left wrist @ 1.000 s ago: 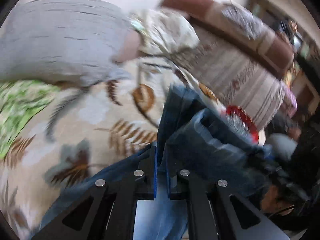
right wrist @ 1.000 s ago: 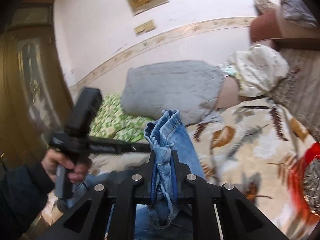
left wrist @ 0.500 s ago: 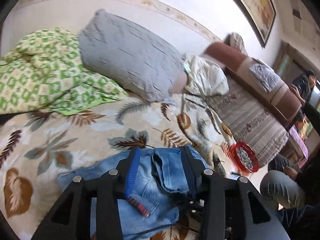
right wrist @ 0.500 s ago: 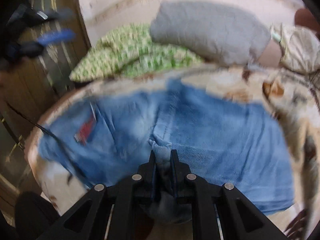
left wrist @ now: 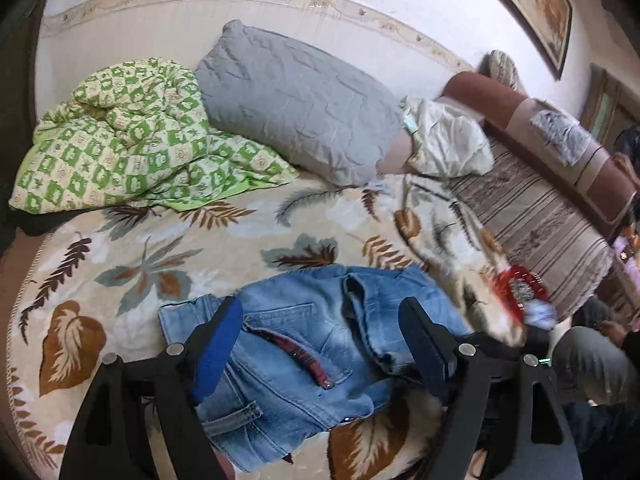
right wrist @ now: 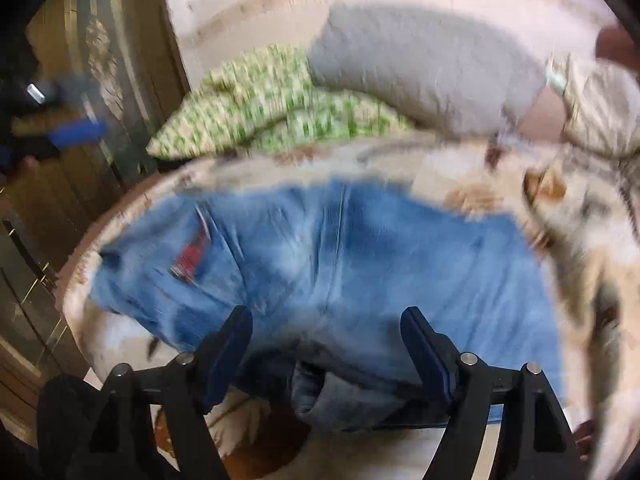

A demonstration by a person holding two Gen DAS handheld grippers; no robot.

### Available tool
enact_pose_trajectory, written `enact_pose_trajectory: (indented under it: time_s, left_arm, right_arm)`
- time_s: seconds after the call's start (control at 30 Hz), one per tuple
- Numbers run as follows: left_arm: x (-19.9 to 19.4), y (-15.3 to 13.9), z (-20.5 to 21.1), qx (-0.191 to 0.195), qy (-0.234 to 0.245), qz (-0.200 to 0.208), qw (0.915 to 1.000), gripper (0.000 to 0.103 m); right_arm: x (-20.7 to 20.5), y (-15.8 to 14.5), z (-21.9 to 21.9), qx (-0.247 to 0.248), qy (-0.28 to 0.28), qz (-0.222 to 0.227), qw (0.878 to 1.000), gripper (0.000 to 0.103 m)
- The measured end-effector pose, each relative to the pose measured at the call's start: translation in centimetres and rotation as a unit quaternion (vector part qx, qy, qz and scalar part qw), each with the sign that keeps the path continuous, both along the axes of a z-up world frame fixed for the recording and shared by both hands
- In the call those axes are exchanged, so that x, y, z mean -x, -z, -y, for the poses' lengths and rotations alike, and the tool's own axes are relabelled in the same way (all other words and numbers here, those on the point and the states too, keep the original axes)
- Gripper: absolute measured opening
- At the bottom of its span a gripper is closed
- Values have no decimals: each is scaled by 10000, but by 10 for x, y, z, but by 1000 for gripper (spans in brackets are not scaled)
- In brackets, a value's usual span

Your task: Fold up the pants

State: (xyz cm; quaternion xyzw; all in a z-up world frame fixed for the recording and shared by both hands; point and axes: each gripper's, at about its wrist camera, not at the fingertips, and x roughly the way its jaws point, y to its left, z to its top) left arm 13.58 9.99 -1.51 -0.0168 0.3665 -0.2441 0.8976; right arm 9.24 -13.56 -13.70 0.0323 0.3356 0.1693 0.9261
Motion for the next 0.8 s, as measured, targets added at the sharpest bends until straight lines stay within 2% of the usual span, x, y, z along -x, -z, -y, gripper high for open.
enact_pose_trajectory:
  time_s: [0.1,0.2,0.27,0.33,0.47,0.57,0.67,0.77,0.8]
  left_arm:
    - [8,6,8,-144,-255,41,9996,83]
    - [26,13,17,-359,-573,188,9975,90]
    - [39,20,19,-413,-698,291,9963,90]
    - [50,27,18,-469,-760,298,9956,90]
    - [65,44,1,-360,-1243,182,9914,90]
    - [71,61,-23,149,-1785,-74,9838,90]
    - [76,80,-39,581,-2154,-387,9740,90]
    - [82,99,-50,1255,-2376,-582,9615,90]
    - [83,107,-55,1573,-2438,-673,9546,90]
  right_arm:
    - [11,-22,10,197,-57,271,9994,81]
    - [17,-37,24,274,-152,417,9986,81]
    - [18,-46,37,279,-282,473,9981,81]
    - [15,-51,50,231,-340,492,9979,81]
    - [-10,-68,65,98,-766,391,9962,81]
    - [-37,-90,56,207,-1305,431,9903,81]
    - [-67,-103,32,267,-1984,190,9796,81]
    - [-97,-107,-5,500,-2721,-259,9606,81]
    - [-107,-108,-21,604,-2936,-399,9532,81]
